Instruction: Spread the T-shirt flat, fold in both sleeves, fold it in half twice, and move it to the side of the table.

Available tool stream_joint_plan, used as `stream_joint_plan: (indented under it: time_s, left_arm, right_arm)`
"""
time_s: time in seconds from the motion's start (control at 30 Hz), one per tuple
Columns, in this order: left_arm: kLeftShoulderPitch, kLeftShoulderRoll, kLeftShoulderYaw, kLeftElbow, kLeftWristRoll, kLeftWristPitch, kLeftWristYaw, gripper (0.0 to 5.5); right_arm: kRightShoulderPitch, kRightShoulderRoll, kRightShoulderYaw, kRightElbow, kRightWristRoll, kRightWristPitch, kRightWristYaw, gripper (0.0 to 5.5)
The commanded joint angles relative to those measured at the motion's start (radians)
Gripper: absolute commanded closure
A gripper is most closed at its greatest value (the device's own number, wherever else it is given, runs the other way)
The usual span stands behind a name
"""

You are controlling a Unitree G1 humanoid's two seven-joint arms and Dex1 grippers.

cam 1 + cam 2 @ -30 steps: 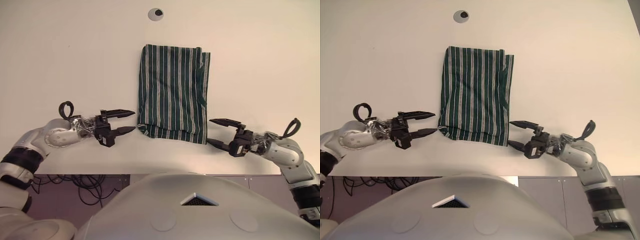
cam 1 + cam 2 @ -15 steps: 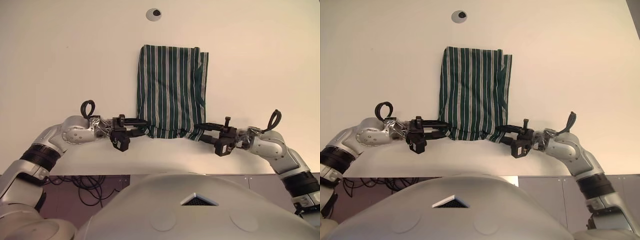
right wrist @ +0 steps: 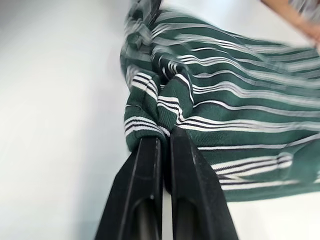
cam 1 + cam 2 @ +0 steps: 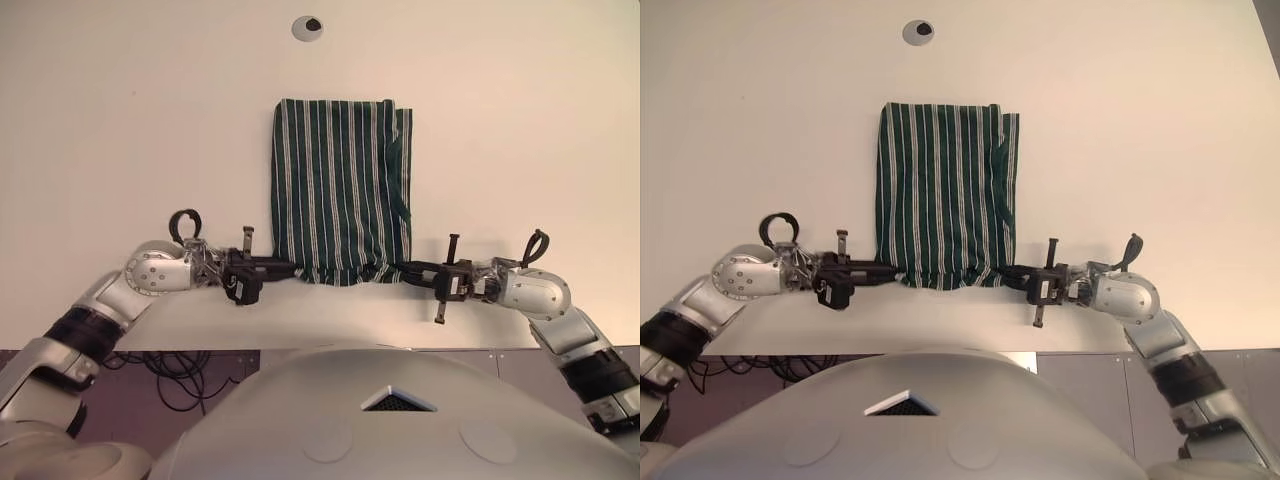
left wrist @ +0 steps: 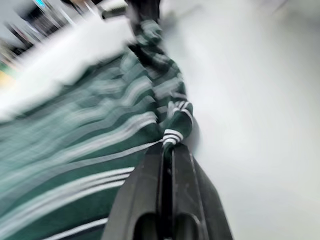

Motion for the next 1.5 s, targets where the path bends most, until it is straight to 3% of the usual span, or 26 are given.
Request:
stream_joint_plan:
  time_s: [0.03,0.23,0.4,0.73,1.0,1.17,1.37,1.43,1.5]
  left_arm:
    - [0.077,0.19,0.042,-0.284,-0.338,0.327,-0.212,5.49]
    - [0.16,0.235,0.233,-0.4,-0.547,0.506,-0.323,5.49]
    - [0.131,0.096,0.324,-0.306,-0.518,0.576,-0.296,5.49]
    - [-0.155,-0.241,0.4,0.012,-0.272,0.658,-0.127,5.49]
    - [-0.261,-0.351,0.401,0.18,-0.085,0.648,-0.109,5.49]
    - [-0.302,-0.387,0.44,0.238,-0.052,0.7,-0.088,4.85]
    - [-0.374,-0.473,0.574,0.279,-0.137,0.916,0.034,3.96]
    - [-0.401,-0.495,0.605,0.313,-0.109,0.932,0.111,3.7]
    - [-0.445,-0.521,0.653,0.396,-0.068,0.911,0.238,3.56]
  right_arm:
    - [0.119,-0.185,-0.079,-0.214,0.35,0.217,0.219,5.5]
    - [0.197,-0.2,-0.223,-0.367,0.552,0.379,0.28,5.5]
    - [0.105,-0.091,-0.261,-0.342,0.503,0.467,0.14,5.5]
    - [-0.117,0.119,-0.29,-0.142,0.408,0.651,-0.089,5.5]
    - [-0.234,0.224,-0.299,-0.018,0.305,0.719,-0.175,5.5]
    - [-0.304,0.3,-0.377,0.072,0.32,0.787,-0.274,4.58]
    - [-0.342,0.38,-0.487,0.129,0.321,0.792,-0.366,3.57]
    - [-0.306,0.407,-0.454,0.029,0.263,0.653,-0.309,3.26]
    - [-0.251,0.404,-0.304,-0.096,0.089,0.438,-0.234,2.93]
